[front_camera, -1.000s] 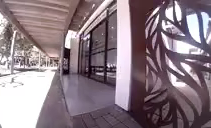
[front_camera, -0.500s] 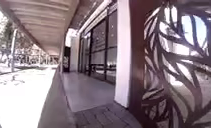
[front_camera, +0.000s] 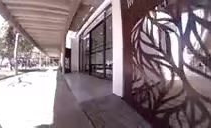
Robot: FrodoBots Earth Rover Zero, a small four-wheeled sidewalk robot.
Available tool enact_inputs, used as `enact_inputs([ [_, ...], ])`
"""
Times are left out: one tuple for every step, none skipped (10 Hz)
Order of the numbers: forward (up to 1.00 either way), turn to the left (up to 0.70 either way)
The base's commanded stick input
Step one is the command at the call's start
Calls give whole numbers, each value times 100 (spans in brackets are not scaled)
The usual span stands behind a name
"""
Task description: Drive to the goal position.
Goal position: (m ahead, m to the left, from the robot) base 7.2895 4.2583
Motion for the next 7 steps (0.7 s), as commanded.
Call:
enact_inputs([
  [0,0],
  [-27,0],
  [-56,0],
  [-70,0],
  [-70,0],
  [-70,0],
  [-70,0],
])
